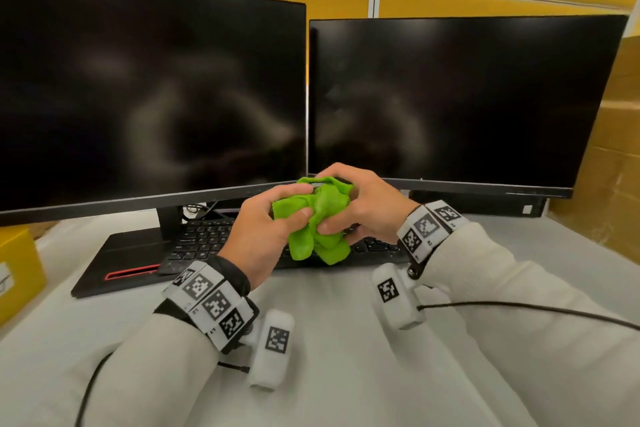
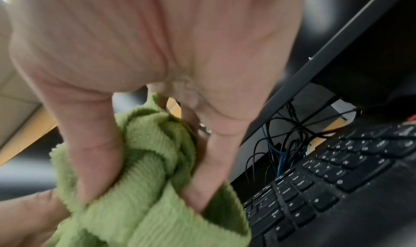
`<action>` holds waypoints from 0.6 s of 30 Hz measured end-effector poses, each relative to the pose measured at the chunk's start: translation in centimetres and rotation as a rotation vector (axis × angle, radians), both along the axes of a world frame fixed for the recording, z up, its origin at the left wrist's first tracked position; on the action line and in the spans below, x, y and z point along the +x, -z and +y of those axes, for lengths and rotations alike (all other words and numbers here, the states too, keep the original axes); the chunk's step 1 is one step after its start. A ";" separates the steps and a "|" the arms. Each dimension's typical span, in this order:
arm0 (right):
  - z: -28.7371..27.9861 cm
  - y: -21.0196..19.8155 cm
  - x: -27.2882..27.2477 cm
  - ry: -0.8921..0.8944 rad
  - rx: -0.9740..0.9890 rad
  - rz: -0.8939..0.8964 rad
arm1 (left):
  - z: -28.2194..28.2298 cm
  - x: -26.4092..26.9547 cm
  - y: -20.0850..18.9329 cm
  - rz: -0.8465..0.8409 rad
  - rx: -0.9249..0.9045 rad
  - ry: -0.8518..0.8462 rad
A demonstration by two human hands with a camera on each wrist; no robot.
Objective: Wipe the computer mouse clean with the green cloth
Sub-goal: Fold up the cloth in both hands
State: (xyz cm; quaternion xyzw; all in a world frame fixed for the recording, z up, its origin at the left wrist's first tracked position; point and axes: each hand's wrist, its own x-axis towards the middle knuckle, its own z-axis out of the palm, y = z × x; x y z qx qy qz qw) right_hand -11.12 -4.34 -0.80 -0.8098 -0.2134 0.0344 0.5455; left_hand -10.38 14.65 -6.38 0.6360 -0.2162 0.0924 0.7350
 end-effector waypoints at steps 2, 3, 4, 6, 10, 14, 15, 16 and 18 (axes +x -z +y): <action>0.0 0.2 0.0 0.066 0.020 -0.069 | -0.1 -0.3 -0.4 0.015 -0.009 0.028; 0.1 0.2 0.0 0.110 0.015 -0.117 | -0.1 -0.6 -0.7 0.020 -0.004 0.019; 0.3 0.2 0.0 0.152 0.011 -0.167 | 0.1 -1.1 -1.1 0.025 0.007 -0.007; 1.0 0.2 0.2 0.224 0.004 -0.270 | 0.5 -2.3 -1.9 0.059 0.037 -0.067; 4.4 -0.3 -0.1 0.270 -0.020 -0.412 | 2.3 -4.4 -3.5 0.212 0.131 -0.040; 9.2 -1.3 -1.4 0.081 0.038 -0.420 | 5.7 -5.6 -4.7 0.141 -0.015 -0.110; 10.3 -1.7 -1.8 0.027 0.044 -0.417 | 7.1 -6.1 -5.1 0.103 -0.030 -0.180; 11.4 -2.2 -2.2 -0.025 0.042 -0.402 | 8.6 -6.6 -5.6 0.074 -0.021 -0.259; 13.5 -3.1 -2.8 -0.128 0.030 -0.335 | 11.8 -8.0 -6.7 0.046 0.034 -0.405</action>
